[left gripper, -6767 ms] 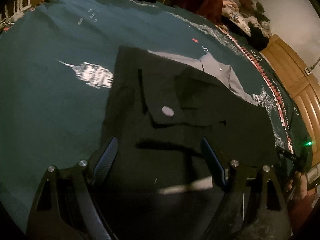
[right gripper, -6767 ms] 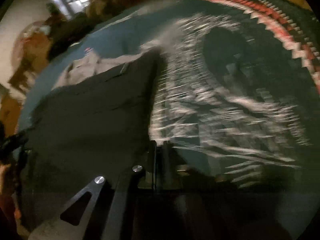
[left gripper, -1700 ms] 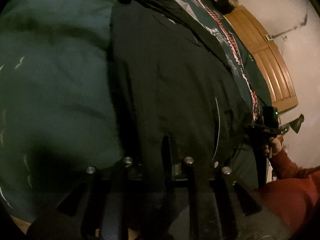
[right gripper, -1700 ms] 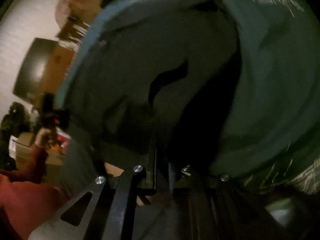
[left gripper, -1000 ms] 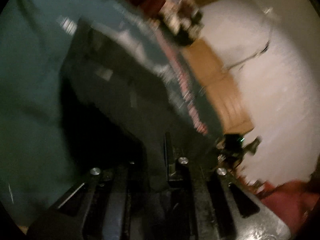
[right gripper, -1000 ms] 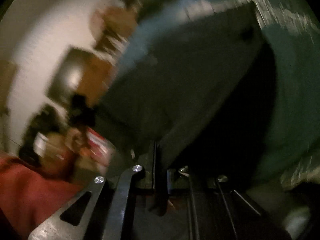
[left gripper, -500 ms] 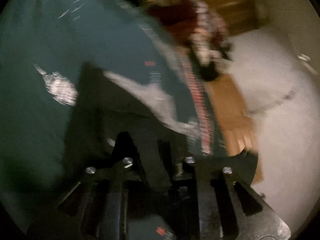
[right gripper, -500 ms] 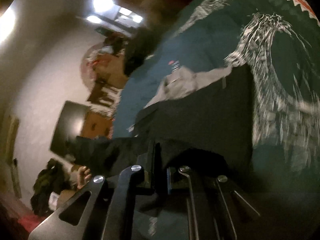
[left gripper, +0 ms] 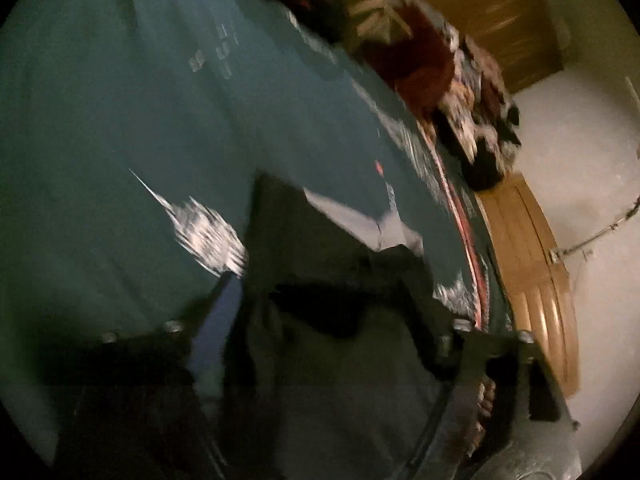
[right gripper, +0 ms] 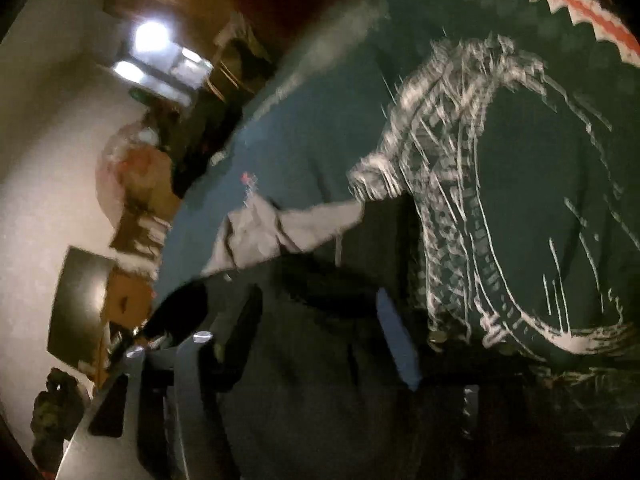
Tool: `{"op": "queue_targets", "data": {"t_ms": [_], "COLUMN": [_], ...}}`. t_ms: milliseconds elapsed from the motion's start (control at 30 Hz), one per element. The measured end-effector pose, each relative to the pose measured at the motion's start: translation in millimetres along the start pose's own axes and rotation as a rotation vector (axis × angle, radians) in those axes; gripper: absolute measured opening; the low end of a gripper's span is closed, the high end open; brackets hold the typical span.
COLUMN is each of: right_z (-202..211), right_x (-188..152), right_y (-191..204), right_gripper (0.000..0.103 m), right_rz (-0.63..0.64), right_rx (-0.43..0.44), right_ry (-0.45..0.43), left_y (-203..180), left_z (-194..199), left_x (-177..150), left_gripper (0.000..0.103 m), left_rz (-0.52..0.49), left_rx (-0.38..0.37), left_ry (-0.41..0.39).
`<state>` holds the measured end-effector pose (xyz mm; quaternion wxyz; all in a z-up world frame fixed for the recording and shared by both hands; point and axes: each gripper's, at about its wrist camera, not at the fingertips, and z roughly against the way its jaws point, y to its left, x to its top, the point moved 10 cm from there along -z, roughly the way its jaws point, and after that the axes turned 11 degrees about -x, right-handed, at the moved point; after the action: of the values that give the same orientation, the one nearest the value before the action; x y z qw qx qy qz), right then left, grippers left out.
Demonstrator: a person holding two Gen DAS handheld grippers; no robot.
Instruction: Fold large clothes
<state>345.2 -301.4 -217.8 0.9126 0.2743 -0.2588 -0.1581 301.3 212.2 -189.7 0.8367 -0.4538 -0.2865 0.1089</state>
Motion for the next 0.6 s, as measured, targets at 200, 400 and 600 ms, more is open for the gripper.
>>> {"op": "queue_targets", "data": {"t_ms": [200, 400, 600], "right_z": [-25.3, -4.0, -22.1], "right_x": [2.5, 13.0, -18.4], "right_y": [4.1, 7.9, 10.2], "right_gripper": [0.066, 0.055, 0.044], "right_rz": [0.097, 0.208, 0.298], "right_rx": [-0.156, -0.316, -0.334], "right_ry": [0.005, -0.137, -0.075], "left_y": [-0.8, -2.3, 46.5], "left_z": [-6.1, -45.2, -29.7], "left_x": [-8.7, -21.6, -40.9], "left_gripper": [0.08, 0.081, 0.068], "left_rz": [-0.096, -0.142, -0.101], "left_rx": [0.057, 0.103, 0.219], "left_ry": [0.041, 0.162, 0.153]}}
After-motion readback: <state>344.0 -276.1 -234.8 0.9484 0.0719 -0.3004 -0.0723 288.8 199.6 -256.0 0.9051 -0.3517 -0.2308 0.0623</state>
